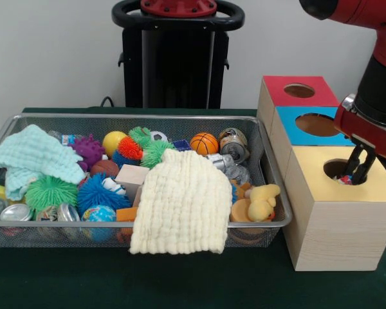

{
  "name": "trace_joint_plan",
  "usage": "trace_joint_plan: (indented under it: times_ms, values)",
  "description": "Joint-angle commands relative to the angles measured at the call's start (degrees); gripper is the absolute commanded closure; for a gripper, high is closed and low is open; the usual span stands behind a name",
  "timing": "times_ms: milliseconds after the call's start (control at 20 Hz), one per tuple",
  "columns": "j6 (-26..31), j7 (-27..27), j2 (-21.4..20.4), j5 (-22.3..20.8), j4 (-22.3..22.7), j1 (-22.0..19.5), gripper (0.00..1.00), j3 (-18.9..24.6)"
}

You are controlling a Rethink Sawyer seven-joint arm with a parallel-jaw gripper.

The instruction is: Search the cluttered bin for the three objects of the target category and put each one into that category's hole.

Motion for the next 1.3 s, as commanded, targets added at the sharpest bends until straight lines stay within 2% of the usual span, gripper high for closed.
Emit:
trace_joint_plan:
  times_ms: [50, 300, 350, 1300]
  values:
    - [6.9, 10.9, -2.13, -0.48, 3.49, -2.39, 1.0, 3.02]
    - [7.22, 10.84, -2.0, -0.6, 3.28, -2.45, 1.0, 3.0]
    - [7.29, 10.86, -1.95, -0.63, 3.18, -2.47, 0.0, 2.99]
    - [7.72, 10.44, -1.71, -0.84, 2.75, -2.74, 0.0, 2.97]
